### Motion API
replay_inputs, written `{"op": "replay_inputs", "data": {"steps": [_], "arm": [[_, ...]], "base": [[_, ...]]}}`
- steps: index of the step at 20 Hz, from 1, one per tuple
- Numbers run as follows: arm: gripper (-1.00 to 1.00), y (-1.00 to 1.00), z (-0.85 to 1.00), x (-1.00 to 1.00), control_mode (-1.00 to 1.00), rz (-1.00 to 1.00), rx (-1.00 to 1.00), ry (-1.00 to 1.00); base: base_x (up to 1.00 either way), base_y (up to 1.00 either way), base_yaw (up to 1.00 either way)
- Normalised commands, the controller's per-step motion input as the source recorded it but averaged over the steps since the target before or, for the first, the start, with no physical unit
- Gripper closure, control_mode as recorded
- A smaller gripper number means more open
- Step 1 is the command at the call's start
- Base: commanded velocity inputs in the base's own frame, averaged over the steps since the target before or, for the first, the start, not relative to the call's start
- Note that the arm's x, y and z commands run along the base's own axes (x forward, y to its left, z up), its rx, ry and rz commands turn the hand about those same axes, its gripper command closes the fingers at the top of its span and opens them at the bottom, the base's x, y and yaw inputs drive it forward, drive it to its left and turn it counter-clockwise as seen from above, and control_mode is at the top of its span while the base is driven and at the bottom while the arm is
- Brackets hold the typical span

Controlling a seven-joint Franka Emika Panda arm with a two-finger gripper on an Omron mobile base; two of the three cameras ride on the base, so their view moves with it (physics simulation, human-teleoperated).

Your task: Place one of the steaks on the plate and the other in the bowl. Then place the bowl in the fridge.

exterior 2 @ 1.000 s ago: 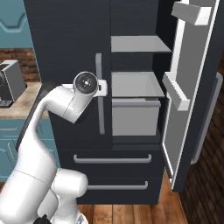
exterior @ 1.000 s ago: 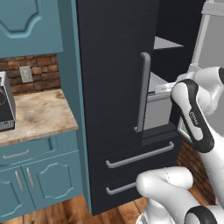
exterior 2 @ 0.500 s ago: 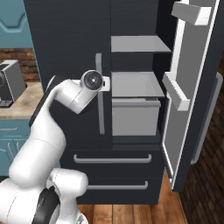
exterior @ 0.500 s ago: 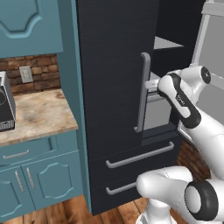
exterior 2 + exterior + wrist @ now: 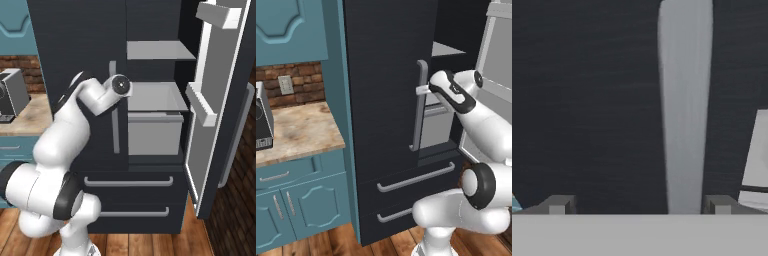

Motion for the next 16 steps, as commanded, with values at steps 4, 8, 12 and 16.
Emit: {"op": "replay_inputs", "data": {"steps": [4,8,12,16], "arm": [[-1.0,-0.01,-0.12,0.71,-1.0,0.09,0.0,0.0],[-1.0,0.0,-0.11,0.68,-1.0,0.08,0.0,0.0],[-1.0,0.0,-0.12,0.66,-1.0,0.06,0.0,0.0],[-1.0,0.02,-0.16,0.69,-1.0,0.04,0.0,0.0]], "base": [[0.0,0.0,0.0],[0.0,0.0,0.0],[0.0,0.0,0.0],[0.0,0.0,0.0]]}}
